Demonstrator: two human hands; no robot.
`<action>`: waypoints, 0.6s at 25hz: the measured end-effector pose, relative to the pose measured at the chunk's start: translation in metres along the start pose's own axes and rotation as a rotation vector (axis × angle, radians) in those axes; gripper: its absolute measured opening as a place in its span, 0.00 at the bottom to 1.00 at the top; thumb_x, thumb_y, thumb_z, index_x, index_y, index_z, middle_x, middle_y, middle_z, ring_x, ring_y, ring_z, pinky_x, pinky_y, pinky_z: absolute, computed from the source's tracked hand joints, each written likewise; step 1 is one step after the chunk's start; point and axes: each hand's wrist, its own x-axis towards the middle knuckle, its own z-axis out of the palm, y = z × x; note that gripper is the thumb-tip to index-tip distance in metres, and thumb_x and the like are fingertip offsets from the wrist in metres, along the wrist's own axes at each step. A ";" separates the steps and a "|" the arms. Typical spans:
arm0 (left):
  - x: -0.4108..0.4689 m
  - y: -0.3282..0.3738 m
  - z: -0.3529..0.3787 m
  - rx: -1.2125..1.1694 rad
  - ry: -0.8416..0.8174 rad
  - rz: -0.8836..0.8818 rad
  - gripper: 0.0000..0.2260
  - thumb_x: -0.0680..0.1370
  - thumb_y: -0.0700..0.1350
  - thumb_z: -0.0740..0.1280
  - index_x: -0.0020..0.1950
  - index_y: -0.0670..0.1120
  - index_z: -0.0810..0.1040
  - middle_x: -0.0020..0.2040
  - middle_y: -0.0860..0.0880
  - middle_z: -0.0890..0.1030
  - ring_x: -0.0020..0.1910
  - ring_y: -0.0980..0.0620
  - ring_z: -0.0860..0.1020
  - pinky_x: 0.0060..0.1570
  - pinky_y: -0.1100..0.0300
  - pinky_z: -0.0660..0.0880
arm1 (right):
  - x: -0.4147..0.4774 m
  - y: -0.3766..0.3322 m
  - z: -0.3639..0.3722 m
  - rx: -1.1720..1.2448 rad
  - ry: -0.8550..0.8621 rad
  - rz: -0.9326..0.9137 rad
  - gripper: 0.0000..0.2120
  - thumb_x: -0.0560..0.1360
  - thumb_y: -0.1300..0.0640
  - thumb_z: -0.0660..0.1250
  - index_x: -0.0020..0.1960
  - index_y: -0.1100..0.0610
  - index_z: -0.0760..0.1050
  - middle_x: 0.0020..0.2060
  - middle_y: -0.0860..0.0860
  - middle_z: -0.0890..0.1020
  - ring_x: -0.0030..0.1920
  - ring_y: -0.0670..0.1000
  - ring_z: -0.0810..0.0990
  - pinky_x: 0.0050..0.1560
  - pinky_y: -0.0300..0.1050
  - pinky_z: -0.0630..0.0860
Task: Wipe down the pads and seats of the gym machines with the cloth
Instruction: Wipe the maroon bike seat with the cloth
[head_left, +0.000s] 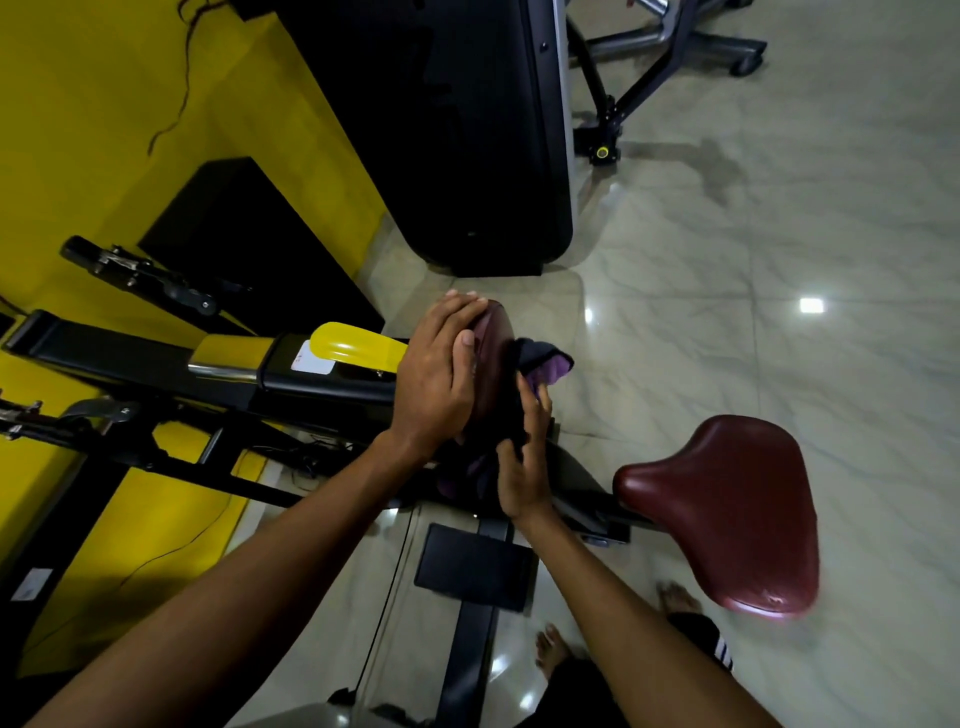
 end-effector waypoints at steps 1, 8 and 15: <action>0.000 0.001 0.001 0.004 0.006 0.000 0.17 0.84 0.41 0.55 0.68 0.39 0.77 0.69 0.45 0.76 0.74 0.52 0.68 0.73 0.58 0.63 | 0.001 0.008 -0.002 0.010 0.025 0.060 0.29 0.80 0.35 0.57 0.77 0.46 0.58 0.80 0.59 0.57 0.80 0.44 0.52 0.74 0.28 0.52; 0.000 0.003 0.001 0.013 0.018 0.006 0.17 0.84 0.41 0.54 0.68 0.39 0.77 0.68 0.44 0.77 0.73 0.52 0.69 0.73 0.59 0.63 | 0.086 0.016 -0.022 0.108 -0.049 0.331 0.21 0.78 0.46 0.56 0.69 0.46 0.73 0.73 0.53 0.71 0.73 0.48 0.69 0.78 0.52 0.62; 0.000 -0.001 0.002 0.012 0.023 0.026 0.18 0.83 0.41 0.54 0.67 0.38 0.77 0.68 0.43 0.77 0.72 0.49 0.70 0.73 0.59 0.64 | 0.032 -0.031 -0.009 0.048 -0.109 -0.022 0.26 0.80 0.56 0.56 0.76 0.45 0.59 0.80 0.55 0.55 0.77 0.32 0.48 0.68 0.21 0.51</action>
